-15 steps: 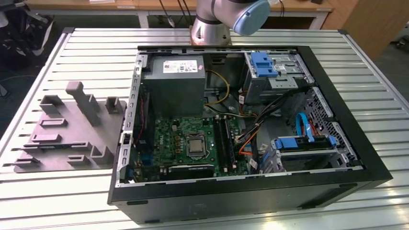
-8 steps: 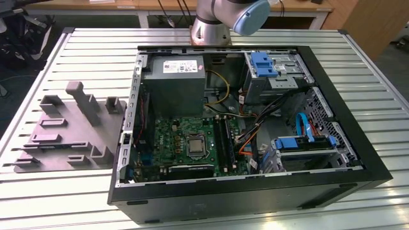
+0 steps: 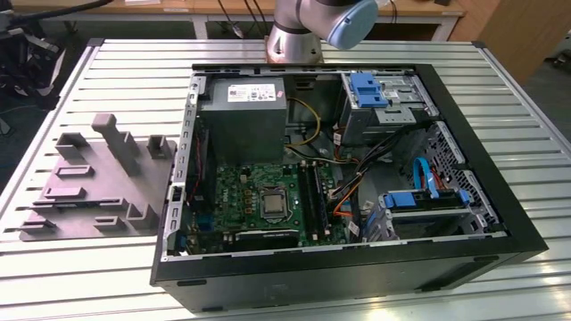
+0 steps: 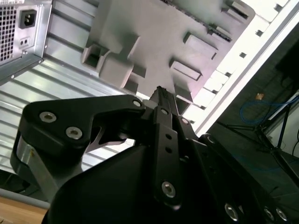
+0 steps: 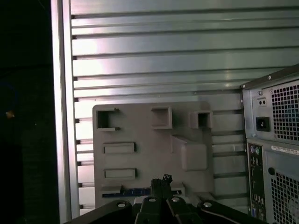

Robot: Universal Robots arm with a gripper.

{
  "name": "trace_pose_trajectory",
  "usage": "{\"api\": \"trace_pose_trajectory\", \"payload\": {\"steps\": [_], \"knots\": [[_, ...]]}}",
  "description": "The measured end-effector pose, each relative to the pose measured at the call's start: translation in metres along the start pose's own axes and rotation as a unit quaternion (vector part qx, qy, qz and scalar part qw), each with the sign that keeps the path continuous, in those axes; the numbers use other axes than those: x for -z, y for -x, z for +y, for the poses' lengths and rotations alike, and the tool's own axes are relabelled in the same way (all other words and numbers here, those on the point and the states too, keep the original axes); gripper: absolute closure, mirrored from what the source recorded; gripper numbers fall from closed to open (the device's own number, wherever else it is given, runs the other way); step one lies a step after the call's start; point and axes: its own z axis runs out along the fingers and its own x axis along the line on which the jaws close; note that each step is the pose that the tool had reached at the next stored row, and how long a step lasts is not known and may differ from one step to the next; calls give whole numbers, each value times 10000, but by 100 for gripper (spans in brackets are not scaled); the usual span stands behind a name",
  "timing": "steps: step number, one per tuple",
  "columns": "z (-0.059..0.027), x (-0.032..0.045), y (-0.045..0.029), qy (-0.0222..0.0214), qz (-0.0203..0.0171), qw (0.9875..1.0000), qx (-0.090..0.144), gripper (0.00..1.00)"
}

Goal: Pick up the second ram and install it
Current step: 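Reach for the second ram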

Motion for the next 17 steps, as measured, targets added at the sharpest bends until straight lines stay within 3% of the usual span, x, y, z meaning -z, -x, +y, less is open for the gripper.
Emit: {"api": "trace_pose_trajectory", "payload": {"steps": [6, 17], "knots": [[-123, -41, 8, -1, 13, 10000, -1, 90], [-212, -172, 11, -5, 69, 10000, -3, 90]]}}
